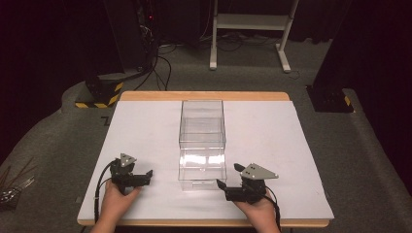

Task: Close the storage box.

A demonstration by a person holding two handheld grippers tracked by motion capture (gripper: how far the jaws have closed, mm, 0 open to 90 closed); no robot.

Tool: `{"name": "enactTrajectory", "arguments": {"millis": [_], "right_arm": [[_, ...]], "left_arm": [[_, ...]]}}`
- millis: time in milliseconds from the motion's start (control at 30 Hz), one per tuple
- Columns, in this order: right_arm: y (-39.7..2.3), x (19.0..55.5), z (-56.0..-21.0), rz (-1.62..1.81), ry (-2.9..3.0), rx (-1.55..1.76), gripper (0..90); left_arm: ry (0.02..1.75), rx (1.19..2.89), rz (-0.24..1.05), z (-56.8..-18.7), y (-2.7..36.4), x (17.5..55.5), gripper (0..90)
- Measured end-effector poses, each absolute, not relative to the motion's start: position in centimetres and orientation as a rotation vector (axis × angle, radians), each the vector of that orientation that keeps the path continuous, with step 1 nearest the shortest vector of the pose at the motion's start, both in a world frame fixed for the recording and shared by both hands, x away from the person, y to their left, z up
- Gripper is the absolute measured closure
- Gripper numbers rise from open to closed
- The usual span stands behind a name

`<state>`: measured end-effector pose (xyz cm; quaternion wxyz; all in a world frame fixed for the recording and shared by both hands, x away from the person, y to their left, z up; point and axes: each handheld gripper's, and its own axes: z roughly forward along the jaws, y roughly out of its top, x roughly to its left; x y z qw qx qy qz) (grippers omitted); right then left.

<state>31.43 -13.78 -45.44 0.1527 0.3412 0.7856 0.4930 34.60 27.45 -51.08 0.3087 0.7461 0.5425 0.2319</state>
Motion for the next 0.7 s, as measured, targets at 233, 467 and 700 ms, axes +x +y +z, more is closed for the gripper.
{"name": "enactTrajectory", "arguments": {"millis": [233, 467, 700], "right_arm": [[-13.59, 30.93, -45.97, 1.394, 2.265, 0.981, 17.9], [-13.45, 31.20, -46.19, 1.392, 2.239, 0.995, 18.3], [-13.45, 31.37, -46.26, 1.370, 2.203, 1.010, 18.4]], "left_arm": [[1.434, 1.972, 0.613, -51.07, 27.44, 34.59, 0.8], [1.435, 1.971, 0.611, -51.07, 27.44, 34.61, 0.7], [1.434, 1.972, 0.614, -51.07, 27.44, 34.60, 0.7]]}}
